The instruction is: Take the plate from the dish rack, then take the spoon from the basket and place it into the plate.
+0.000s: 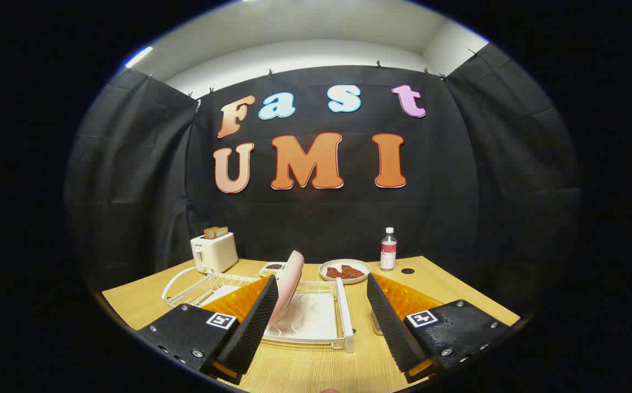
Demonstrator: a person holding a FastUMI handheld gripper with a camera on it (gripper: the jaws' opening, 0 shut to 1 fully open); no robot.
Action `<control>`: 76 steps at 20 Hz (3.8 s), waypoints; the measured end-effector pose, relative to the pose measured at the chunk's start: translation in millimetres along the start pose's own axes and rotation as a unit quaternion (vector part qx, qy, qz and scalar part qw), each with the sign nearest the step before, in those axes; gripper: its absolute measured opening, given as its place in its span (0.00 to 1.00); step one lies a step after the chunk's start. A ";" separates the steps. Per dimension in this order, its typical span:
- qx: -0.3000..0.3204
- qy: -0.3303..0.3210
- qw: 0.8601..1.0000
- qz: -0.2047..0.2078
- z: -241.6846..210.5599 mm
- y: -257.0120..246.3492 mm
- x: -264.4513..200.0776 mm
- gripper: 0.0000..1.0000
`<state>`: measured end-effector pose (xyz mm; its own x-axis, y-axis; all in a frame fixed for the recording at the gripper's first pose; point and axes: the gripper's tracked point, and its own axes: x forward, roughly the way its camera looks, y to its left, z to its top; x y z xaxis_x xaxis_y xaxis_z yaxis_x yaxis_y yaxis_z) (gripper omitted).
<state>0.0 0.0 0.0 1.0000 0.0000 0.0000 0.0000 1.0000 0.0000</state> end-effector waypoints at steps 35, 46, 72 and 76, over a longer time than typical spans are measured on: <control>0.066 0.104 0.991 -0.046 -28.9 53.5 82.2 0.95; -0.002 0.239 0.963 -0.124 -63.2 44.2 149.7 0.55; -0.083 0.225 0.955 -0.173 -17.4 54.2 154.9 0.17; -0.056 0.219 0.963 -0.147 -10.6 58.7 135.4 0.17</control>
<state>135.4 58.7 -10.6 0.8605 -0.3077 -0.4060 0.2583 0.9505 -0.1730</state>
